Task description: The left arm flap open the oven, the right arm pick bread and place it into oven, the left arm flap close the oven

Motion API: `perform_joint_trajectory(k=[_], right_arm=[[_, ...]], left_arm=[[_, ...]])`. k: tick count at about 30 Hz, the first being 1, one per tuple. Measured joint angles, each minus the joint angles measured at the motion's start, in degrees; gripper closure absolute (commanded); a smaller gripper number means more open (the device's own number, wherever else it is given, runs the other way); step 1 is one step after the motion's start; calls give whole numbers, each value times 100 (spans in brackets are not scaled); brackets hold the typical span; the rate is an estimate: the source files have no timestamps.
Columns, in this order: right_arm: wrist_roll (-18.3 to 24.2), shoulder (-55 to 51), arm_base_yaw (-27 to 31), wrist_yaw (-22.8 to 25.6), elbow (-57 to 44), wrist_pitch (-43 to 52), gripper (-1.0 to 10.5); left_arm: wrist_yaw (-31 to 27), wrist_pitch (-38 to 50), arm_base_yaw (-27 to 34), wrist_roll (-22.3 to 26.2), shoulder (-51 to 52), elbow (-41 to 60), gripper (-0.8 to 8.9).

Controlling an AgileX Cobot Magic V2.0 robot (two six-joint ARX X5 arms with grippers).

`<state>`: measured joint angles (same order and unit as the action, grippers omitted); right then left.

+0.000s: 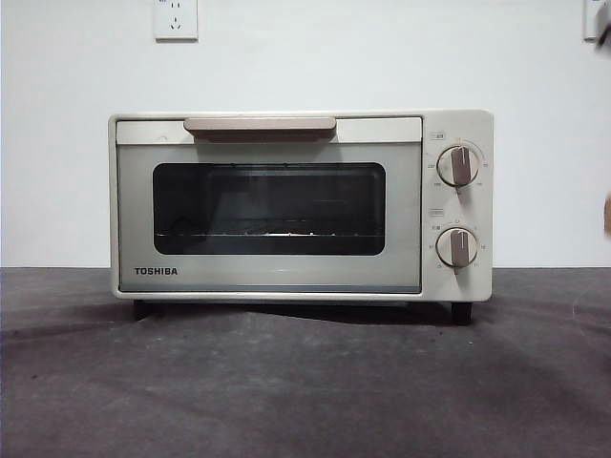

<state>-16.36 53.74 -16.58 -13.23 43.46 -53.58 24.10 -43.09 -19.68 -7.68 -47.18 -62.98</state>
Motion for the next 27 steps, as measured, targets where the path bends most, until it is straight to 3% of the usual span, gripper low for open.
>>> perform_joint_trajectory(k=[5,9,15,27], right_arm=[[-7,-1202,0,-717,0,9,767],[-44,-2004,0,-1217,0,164,767],[-72,-2924,0,-1692,2,341,767],[-212,-3276,0,-1668,2,354,767]], left_arm=[[0,2,-2,-66,-409,0,655],[-2,2,-66,-83,-866,-68,762],[-4,0,-236,-79,-1856,-660,798],[-186,229,-675,474,-3840,-1915,798]])
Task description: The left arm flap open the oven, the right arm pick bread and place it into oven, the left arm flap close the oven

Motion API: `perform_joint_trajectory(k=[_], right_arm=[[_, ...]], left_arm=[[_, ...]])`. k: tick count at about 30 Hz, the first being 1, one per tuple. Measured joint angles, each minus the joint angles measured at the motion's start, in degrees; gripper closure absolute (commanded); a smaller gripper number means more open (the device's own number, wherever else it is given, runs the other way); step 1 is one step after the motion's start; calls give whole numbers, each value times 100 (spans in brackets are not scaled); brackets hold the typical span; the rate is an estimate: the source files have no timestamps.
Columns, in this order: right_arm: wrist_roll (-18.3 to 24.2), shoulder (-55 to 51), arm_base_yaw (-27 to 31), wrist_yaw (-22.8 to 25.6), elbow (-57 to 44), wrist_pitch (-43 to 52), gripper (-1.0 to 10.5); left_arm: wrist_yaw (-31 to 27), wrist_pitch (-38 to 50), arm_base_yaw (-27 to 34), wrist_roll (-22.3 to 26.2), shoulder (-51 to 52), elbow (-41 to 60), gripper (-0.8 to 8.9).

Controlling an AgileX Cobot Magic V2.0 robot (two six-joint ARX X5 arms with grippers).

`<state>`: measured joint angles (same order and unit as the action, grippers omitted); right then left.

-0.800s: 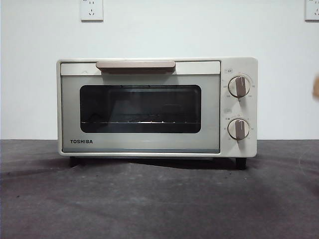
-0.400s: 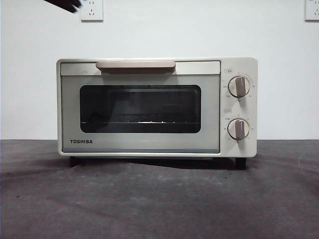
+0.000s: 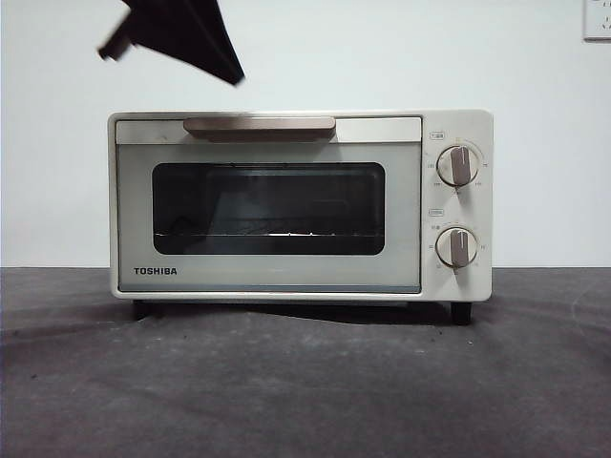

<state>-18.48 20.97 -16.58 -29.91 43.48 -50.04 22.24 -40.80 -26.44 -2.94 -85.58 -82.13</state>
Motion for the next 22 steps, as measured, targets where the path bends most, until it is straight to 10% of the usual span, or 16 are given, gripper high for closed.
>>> perform_joint_trajectory(k=[22], right_arm=[[-2,0,0,142,0,0,767]], left_arm=[[-549,-199,-149,420,-426,-177,798]])
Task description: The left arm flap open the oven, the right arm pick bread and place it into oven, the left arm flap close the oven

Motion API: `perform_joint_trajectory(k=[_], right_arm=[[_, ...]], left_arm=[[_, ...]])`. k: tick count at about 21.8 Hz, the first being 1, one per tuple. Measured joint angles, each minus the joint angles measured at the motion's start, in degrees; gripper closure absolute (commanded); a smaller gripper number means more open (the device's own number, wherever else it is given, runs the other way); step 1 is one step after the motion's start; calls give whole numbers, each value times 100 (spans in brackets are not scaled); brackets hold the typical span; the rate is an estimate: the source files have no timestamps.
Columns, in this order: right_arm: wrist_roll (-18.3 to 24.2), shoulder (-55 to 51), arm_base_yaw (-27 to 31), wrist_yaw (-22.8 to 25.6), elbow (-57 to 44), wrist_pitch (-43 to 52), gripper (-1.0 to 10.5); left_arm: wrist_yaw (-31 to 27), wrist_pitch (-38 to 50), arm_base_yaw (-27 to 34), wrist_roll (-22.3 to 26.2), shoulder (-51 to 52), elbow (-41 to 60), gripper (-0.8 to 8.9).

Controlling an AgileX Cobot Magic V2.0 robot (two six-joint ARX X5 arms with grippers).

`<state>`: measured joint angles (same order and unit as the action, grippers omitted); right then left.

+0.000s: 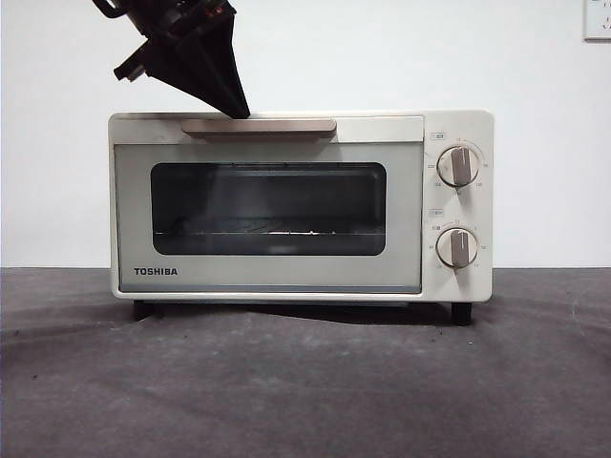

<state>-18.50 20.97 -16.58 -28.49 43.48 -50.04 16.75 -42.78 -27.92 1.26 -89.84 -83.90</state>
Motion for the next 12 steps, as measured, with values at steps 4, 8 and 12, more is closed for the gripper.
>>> perform_joint_trajectory(k=[4,8,12], right_arm=[[0,0,0,-2,0,0,767],[0,0,0,0,0,0,767],[0,0,0,0,0,0,767]], left_arm=[[-153,-310,-129,94,35,-15,798],[-372,-645,-319,122,63,-22,798],[-389,-861,-424,122,74,26,798]])
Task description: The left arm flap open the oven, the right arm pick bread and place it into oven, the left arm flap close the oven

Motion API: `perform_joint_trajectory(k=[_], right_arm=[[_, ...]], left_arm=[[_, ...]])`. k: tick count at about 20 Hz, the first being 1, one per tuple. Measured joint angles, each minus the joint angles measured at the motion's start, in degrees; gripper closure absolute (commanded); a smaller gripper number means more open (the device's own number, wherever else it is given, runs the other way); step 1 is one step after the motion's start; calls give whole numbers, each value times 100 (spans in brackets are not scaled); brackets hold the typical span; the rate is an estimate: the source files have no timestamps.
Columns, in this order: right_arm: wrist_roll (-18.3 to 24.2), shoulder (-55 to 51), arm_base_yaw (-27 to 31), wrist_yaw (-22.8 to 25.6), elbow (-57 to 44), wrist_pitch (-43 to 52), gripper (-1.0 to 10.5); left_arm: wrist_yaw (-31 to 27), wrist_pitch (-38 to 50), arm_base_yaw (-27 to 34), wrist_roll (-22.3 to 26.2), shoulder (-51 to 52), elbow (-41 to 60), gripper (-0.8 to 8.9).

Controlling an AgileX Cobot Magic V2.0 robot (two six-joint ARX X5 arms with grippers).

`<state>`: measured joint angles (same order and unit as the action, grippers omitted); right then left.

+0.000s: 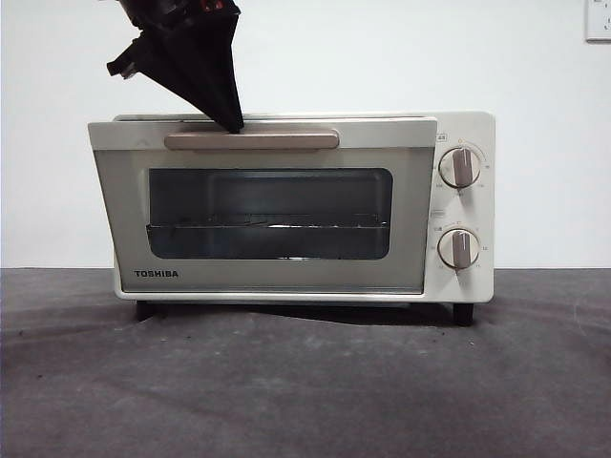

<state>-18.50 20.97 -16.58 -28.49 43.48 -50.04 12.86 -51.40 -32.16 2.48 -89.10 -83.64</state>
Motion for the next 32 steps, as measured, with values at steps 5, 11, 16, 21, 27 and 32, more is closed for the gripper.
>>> perform_joint_trajectory(k=[5,11,16,21,27,32], right_arm=[[0,0,0,0,0,0,767],[0,0,0,0,0,0,767],[0,0,0,13,0,0,767],[0,0,2,39,0,0,767],[0,0,0,39,0,0,767],[0,0,0,37,0,0,767]], left_arm=[[-42,271,-101,-35,358,557,798],[-105,1547,-149,-448,1357,2087,798],[-415,2243,-459,-866,2011,3292,798],[-678,2594,-678,-1049,2236,3694,798],[-702,2719,-938,-1102,2238,3816,798],[-713,2594,-1152,-1102,2238,3816,798]])
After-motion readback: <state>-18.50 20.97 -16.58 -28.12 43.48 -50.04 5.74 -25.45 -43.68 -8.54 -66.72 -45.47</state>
